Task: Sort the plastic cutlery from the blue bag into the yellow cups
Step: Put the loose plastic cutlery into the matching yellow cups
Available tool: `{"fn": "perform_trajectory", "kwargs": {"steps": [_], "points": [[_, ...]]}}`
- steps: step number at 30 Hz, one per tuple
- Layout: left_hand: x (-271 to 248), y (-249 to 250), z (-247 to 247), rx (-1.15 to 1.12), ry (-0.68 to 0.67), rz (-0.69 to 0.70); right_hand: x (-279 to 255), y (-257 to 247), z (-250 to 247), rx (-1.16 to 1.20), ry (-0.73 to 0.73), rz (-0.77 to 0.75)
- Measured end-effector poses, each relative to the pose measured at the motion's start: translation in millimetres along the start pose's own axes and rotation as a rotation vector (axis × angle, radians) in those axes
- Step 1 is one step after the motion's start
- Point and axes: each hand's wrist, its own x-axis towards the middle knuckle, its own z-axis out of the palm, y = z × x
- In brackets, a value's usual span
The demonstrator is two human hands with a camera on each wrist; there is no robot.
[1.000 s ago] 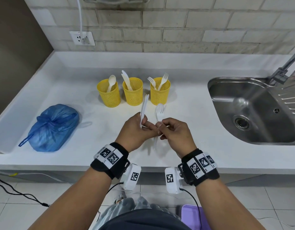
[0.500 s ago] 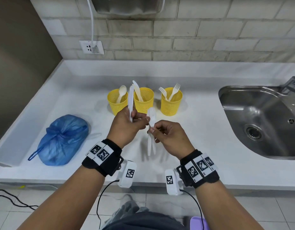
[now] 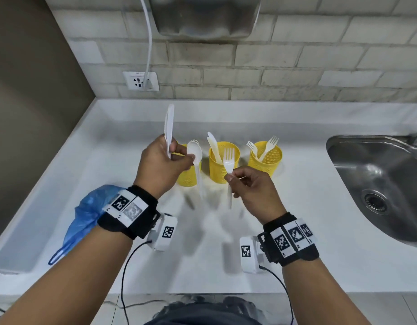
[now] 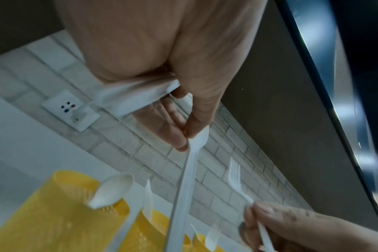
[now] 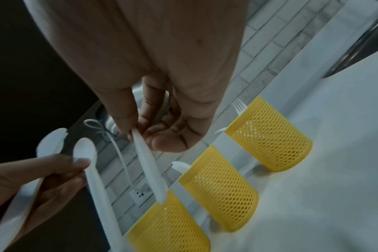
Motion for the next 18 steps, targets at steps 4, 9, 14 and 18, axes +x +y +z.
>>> {"fn": "perform_trajectory", "kwargs": {"steps": [4, 9, 14, 18], "points": [[24, 5, -14, 0.134, 0.109, 0.108, 11, -1, -15, 0.039, 0.123, 0.017], [51, 6, -13, 0.250, 0.183, 0.215, 32, -11, -44, 0.062, 0.271, -0.009], [70, -12, -1, 0.449, 0.121, 0.205, 60, -20, -71, 0.064, 0.438, 0.029], [77, -27, 9, 0.540, 0.069, 0.125, 84, -11, -82, -0.197, 0.499, 0.072]]}}
